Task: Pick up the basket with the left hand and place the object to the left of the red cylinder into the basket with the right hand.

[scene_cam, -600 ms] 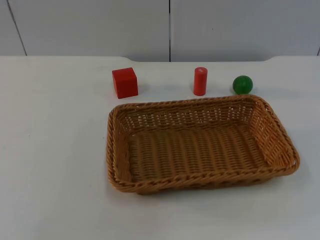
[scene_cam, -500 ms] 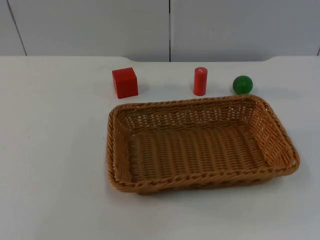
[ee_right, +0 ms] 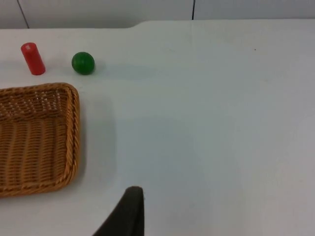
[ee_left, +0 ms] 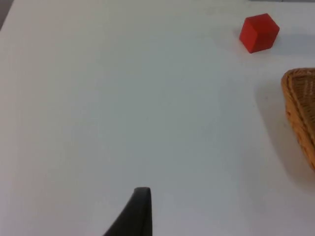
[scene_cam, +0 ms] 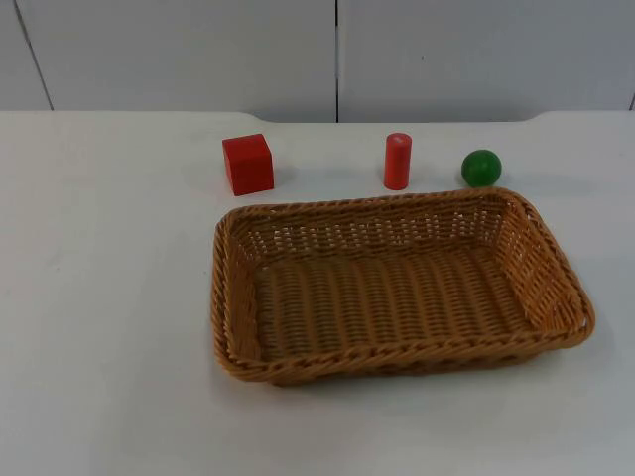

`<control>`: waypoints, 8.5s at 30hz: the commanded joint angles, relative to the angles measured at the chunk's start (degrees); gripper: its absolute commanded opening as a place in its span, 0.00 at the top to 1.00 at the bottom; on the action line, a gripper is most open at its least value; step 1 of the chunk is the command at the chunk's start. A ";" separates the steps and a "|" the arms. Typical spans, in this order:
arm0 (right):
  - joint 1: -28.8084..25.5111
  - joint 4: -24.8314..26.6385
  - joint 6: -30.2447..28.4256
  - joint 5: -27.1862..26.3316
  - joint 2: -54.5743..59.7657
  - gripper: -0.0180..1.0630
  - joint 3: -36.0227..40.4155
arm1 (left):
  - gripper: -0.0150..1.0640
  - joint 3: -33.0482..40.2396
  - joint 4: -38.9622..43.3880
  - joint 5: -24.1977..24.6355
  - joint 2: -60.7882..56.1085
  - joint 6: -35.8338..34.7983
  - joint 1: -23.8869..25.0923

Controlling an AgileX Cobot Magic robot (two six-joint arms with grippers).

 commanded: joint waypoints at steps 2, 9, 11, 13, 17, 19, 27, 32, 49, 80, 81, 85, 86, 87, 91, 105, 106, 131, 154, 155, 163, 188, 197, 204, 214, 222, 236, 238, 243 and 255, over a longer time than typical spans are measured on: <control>-0.43 0.32 0.00 -3.87 6.42 0.01 -2.51 | 0.01 -2.53 -1.18 -3.52 5.91 -0.36 -0.35; -0.43 1.33 0.00 -9.28 16.94 0.01 -4.68 | 0.01 -7.28 -1.21 -4.73 17.65 -0.36 -0.35; -0.43 1.33 0.00 -11.36 21.49 0.01 -4.91 | 0.01 -7.99 -1.31 -6.85 22.20 -0.36 -0.35; -0.43 1.33 0.00 -11.94 23.30 0.01 -4.91 | 0.01 -7.99 -1.44 -8.07 24.00 -0.36 -0.35; -0.43 1.42 0.00 -12.13 30.54 0.01 -4.91 | 0.01 -7.99 -2.74 -9.84 30.23 0.00 -0.35; -0.43 1.55 0.00 -11.88 32.16 0.01 -4.91 | 0.01 -7.99 -3.15 -10.18 31.67 0.00 -0.35; -0.43 2.72 0.00 -10.96 37.03 0.01 -4.91 | 0.01 -7.99 -3.67 -12.35 37.55 0.00 -0.35; -0.43 2.72 0.00 -11.06 37.03 0.01 -4.91 | 0.01 -7.99 -5.59 -13.00 40.74 1.98 -0.35; -0.43 2.72 0.00 -12.04 37.03 0.01 -4.91 | 0.01 -19.24 -20.99 -16.05 71.79 15.21 -8.29; -0.43 1.19 0.00 -12.56 37.03 0.01 -4.91 | 0.99 -35.36 -32.24 -18.17 102.57 18.01 -17.93; -0.43 1.19 0.00 -12.56 37.03 0.01 -4.91 | 0.99 -35.36 -32.24 -18.17 102.57 18.01 -17.93; -0.43 0.80 0.00 -12.56 37.03 0.01 -4.91 | 0.99 -35.36 -32.50 -16.24 101.35 17.13 -17.93; -0.43 0.53 0.00 -12.56 37.03 0.01 -4.91 | 0.99 -35.36 -32.31 -14.68 100.67 17.13 -17.93; -0.43 0.26 0.00 -12.56 37.03 0.01 -4.91 | 0.99 -35.25 -32.03 -12.98 99.69 17.13 -17.93; -0.32 0.41 0.30 -12.31 37.03 0.01 -4.91 | 0.99 -35.12 -29.93 -8.22 95.99 17.13 -17.93; -0.31 5.90 -0.24 -11.42 37.03 0.01 -4.91 | 0.99 -15.67 -28.10 -6.23 77.48 21.81 -9.48; -0.31 5.89 -0.24 -11.31 37.03 0.01 -4.91 | 0.99 -13.86 -28.35 -6.13 76.59 22.56 -8.38; 2.64 16.01 -9.48 -8.52 44.98 0.01 -15.11 | 0.99 -4.41 -44.06 -6.40 75.80 41.53 3.70; 39.13 -3.43 5.07 -4.90 122.11 0.01 -99.77 | 0.99 -4.41 -43.84 -7.12 75.80 41.27 3.70; 39.13 -3.63 5.84 -5.23 125.31 0.01 -103.40 | 0.99 -4.41 -43.84 -7.12 75.80 41.27 3.70; 39.01 -3.37 7.88 -13.48 137.45 0.01 -112.99 | 0.99 -4.41 -43.57 -7.35 75.80 41.14 3.70; 36.27 -1.40 9.85 -32.04 147.42 0.18 -112.88 | 0.99 -4.41 -42.14 -8.39 75.80 40.05 3.70; 36.27 -1.40 6.84 -31.48 146.88 0.98 -113.28 | 0.99 -4.41 -42.15 -8.56 75.80 40.05 3.70; 36.49 -1.40 0.97 -14.35 141.12 0.98 -119.71 | 0.99 -4.41 -42.25 -8.59 75.80 40.05 3.70; 36.91 4.43 -4.75 13.99 129.58 0.98 -129.92 | 0.99 -4.41 -42.37 -8.68 75.80 39.81 3.70; 39.68 4.06 -4.63 13.99 118.53 0.99 -127.95 | 0.99 -4.41 -42.01 -8.31 75.80 39.81 3.70; 41.01 4.06 -6.65 13.99 89.48 0.99 -81.81 | 0.99 -4.41 -42.56 -8.81 75.80 39.81 3.70; 41.01 4.06 -5.95 9.25 84.55 0.99 -72.94 | 0.99 -4.41 -42.56 -8.81 75.80 39.81 3.70; 41.13 4.06 -3.92 -5.17 70.17 0.99 -48.25 | 0.99 -4.41 -42.56 -8.81 75.80 39.81 3.70; 42.54 3.29 -1.91 -8.80 58.14 0.99 -26.16 | 0.99 -4.41 -42.56 -8.81 75.80 39.81 3.70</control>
